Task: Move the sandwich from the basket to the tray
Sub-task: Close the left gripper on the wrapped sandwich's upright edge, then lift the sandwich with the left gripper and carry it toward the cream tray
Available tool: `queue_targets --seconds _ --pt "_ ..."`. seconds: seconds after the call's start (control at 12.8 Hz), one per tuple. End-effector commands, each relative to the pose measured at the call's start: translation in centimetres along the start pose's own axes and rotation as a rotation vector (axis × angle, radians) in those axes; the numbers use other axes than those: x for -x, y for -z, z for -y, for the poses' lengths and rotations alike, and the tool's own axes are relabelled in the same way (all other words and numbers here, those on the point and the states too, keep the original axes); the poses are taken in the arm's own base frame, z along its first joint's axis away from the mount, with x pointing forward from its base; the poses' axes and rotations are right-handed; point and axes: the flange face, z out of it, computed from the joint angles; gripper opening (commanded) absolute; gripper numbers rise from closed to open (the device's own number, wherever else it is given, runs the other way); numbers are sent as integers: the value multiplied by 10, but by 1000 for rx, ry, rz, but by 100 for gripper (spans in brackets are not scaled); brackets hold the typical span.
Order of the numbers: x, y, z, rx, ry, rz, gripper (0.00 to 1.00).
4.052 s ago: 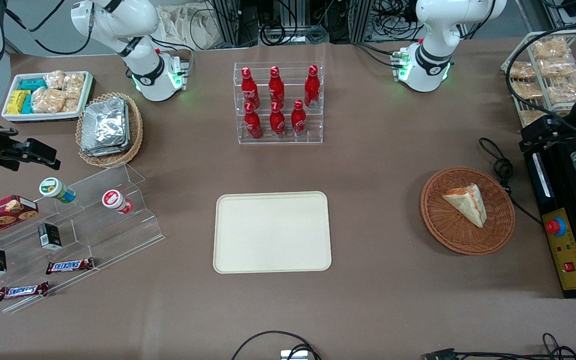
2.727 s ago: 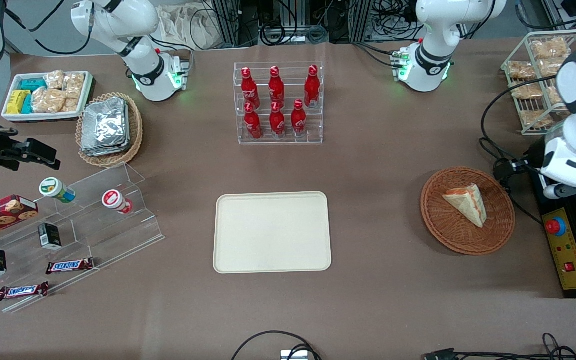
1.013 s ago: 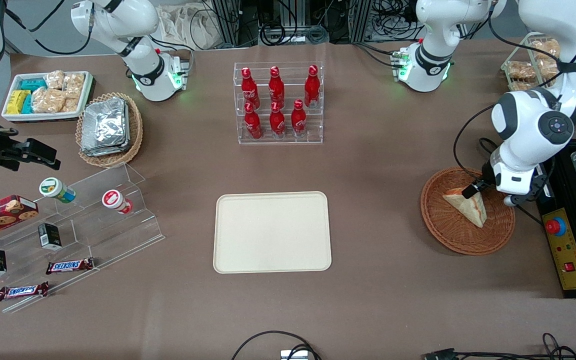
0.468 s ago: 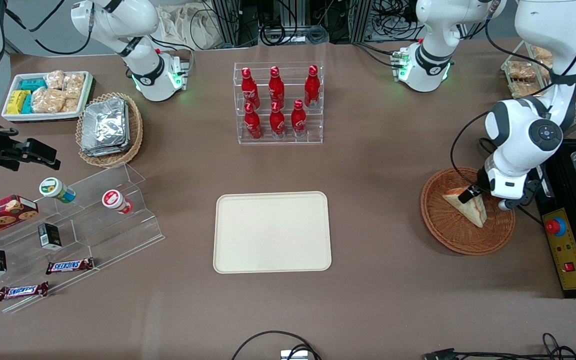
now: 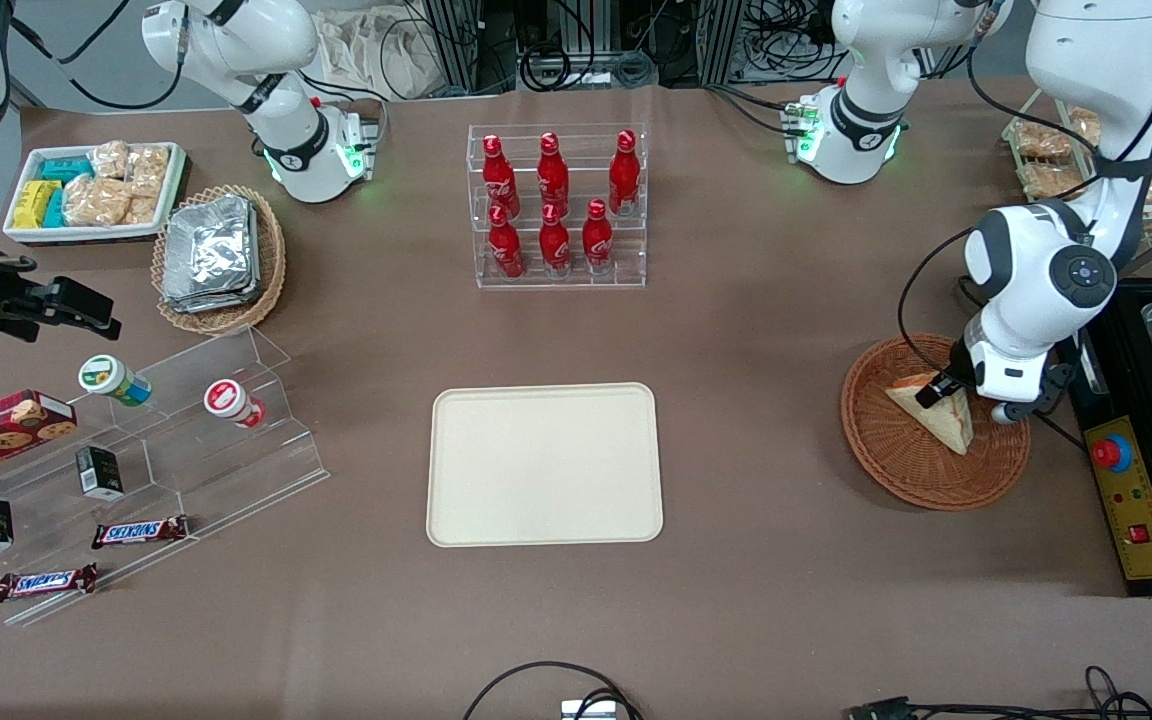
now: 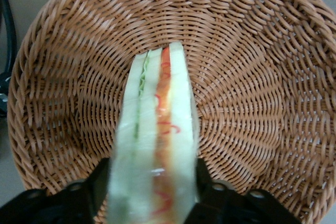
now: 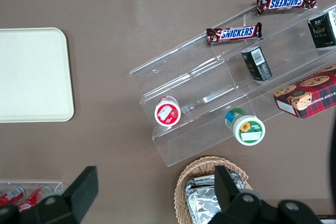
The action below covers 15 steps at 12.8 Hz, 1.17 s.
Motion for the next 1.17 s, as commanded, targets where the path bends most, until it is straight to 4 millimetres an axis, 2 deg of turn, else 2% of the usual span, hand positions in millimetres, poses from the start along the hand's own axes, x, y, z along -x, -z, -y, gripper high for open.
queue_targets --seconds 0.0,0.23,0.39,0.7,1.09 --pt "1 3 -2 -4 -6 -24 19" --pt "2 12 -8 -54 -97 -35 19" --pt "-2 29 -13 -82 -164 -46 19" --pt "-20 98 -25 -129 -402 -13 20" --pt "-24 185 -105 -141 -505 12 21"
